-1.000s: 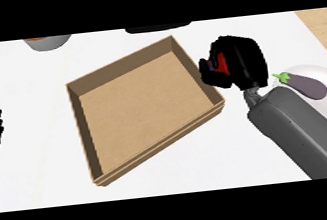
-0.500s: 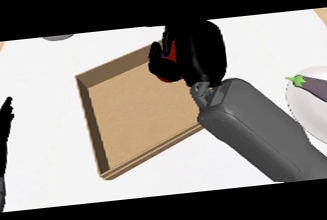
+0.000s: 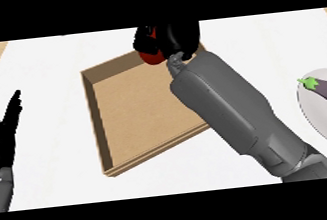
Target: Pick the can from the plate and place it in the cardboard box
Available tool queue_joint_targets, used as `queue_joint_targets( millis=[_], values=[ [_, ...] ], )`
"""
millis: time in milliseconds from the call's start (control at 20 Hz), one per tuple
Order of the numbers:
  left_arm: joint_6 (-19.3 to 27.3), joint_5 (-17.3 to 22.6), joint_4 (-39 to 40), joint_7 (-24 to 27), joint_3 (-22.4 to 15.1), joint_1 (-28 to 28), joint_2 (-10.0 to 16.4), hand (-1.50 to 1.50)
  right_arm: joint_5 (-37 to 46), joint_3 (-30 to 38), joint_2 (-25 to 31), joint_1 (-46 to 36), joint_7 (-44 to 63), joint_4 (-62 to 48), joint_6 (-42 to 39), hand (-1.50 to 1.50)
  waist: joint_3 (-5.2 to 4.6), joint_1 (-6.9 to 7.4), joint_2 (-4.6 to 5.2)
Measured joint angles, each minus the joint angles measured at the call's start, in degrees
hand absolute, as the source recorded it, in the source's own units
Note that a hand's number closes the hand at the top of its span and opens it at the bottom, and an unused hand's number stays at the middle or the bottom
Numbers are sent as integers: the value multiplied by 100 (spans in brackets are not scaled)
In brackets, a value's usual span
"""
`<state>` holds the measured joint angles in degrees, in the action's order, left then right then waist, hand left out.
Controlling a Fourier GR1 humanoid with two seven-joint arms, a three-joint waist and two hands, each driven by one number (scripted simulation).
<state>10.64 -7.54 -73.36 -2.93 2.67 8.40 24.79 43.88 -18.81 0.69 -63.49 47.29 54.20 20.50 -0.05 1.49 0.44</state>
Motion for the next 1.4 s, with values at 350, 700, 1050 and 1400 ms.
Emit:
queue_joint_targets(
  millis=[350,700,1050,1400],
  values=[
    [-79,-69,-5,-27,-18,123,-28,0,-472,160,-55,-394,-243,-1586,727,-150,1,150,41],
    [-149,-92,96,38,-3,205,-82,0,-1355,431,-67,-597,-1004,-2542,1230,-150,3,231,73],
    [-138,-141,-121,-59,13,84,-101,0,-1694,467,-69,-689,-1878,-2735,2189,-150,6,218,50],
    [-135,-128,-230,-31,161,-197,-70,0,-2058,907,-46,-344,-2697,-2161,3007,-150,8,18,-10]
  ],
)
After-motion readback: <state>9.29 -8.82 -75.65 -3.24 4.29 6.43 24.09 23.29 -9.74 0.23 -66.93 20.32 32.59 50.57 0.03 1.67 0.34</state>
